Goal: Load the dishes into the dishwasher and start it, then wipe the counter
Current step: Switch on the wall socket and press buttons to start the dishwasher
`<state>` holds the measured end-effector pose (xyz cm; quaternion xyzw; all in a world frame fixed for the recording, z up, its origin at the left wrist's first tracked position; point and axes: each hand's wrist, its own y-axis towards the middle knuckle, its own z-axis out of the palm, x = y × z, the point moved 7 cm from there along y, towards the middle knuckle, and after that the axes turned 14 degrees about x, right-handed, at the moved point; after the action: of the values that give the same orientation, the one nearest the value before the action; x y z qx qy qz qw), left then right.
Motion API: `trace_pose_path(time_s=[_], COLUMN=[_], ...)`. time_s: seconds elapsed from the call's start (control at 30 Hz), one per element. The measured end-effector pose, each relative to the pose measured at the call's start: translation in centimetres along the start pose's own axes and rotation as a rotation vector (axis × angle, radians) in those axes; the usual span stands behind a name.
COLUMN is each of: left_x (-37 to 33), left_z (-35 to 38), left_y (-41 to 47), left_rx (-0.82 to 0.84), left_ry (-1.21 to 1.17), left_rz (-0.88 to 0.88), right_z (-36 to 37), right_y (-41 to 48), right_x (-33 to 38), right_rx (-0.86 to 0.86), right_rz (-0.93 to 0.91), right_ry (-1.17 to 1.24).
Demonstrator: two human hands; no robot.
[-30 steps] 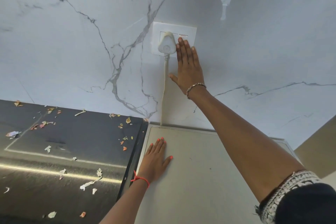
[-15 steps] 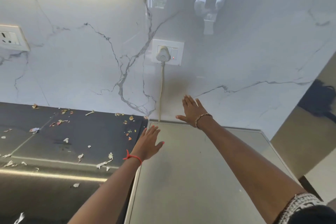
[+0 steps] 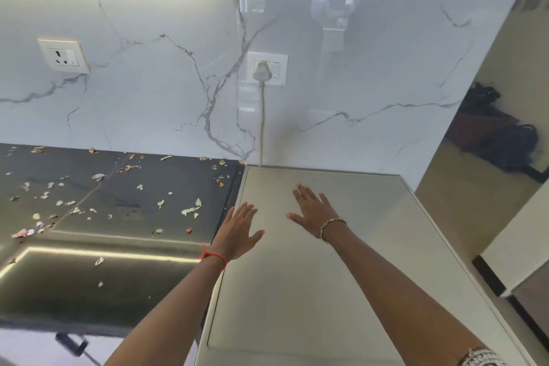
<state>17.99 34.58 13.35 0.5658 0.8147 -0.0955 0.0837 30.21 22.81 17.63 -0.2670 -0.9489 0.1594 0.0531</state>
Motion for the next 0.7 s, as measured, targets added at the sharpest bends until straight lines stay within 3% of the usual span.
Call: trace_pose_path(time_s=[0.33,0.43,0.7], left_x=[-4.8,-5.4,-4.6], left_z=[4.1,5.7,10.8], left_y=[-15.3,-19.3,-26.4], left_rx=[-0.119,-0.082,-0.047], left_ry=[0.044,0.070,0.141], left_rz=[0.028,0.017,0.000], right_z=[8.7,10.9,18.2], right_y=[-12.9,-16.3,-23.2], right_x=[3.6,5.1,11.7], right_rx=[-0.010,-0.010,-0.350], right_rz=[-0.058,-0.078,-0.264], right_ry=[0.080,0.058,-0.043])
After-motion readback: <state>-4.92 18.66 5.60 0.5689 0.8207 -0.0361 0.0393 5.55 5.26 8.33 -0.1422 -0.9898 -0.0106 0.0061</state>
